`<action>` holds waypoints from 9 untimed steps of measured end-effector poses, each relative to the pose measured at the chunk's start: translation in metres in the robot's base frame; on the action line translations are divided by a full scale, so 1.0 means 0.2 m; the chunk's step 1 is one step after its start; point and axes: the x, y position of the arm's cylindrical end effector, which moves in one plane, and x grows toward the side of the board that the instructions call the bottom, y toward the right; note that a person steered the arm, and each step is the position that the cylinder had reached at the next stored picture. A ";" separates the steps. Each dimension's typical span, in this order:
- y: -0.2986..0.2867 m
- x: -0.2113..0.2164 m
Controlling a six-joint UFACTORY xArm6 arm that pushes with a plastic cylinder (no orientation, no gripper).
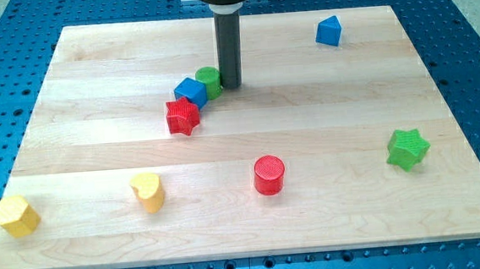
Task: Place the triangle at the top of the board
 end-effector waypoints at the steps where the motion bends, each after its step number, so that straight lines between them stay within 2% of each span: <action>1: 0.33 -0.09; 2: 0.86 -0.17; 4: 1.08 -0.39; 5: 0.91 -0.43; 8: 0.75 -0.59; 9: 0.44 -0.59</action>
